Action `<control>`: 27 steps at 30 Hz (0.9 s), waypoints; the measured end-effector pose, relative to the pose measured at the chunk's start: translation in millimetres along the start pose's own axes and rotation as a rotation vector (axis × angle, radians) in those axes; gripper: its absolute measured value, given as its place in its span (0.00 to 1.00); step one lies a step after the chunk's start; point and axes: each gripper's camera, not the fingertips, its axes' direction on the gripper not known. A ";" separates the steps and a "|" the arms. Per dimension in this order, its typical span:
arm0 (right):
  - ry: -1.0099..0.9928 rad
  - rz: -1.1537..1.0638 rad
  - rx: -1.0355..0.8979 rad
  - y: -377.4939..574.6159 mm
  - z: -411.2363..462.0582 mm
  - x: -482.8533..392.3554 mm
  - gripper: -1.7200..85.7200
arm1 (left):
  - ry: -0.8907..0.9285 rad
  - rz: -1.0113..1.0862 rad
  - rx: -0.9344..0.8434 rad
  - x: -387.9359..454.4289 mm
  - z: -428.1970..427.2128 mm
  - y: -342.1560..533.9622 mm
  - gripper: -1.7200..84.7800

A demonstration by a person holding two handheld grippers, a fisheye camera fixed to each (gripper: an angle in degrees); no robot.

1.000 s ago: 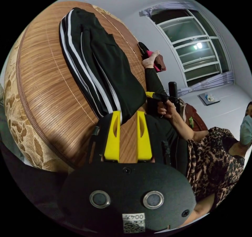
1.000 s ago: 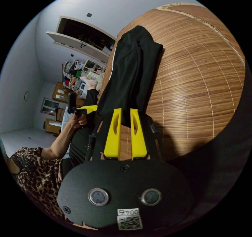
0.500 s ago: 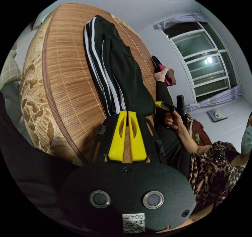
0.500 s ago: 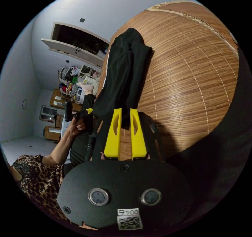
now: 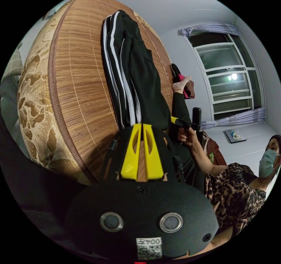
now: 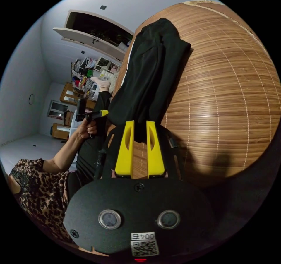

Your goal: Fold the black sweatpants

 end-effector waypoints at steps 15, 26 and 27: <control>0.084 0.014 -0.080 -16.7 12.3 8.4 0.06 | -0.013 0.011 -0.022 7.4 -6.4 -5.0 0.03; -0.173 0.076 0.063 -15.3 -12.4 37.9 0.14 | 0.098 0.075 0.035 10.1 -19.8 -0.9 0.12; -0.160 0.074 0.048 -16.9 -9.5 36.7 0.14 | 0.084 0.092 0.018 14.3 -16.6 -2.2 0.13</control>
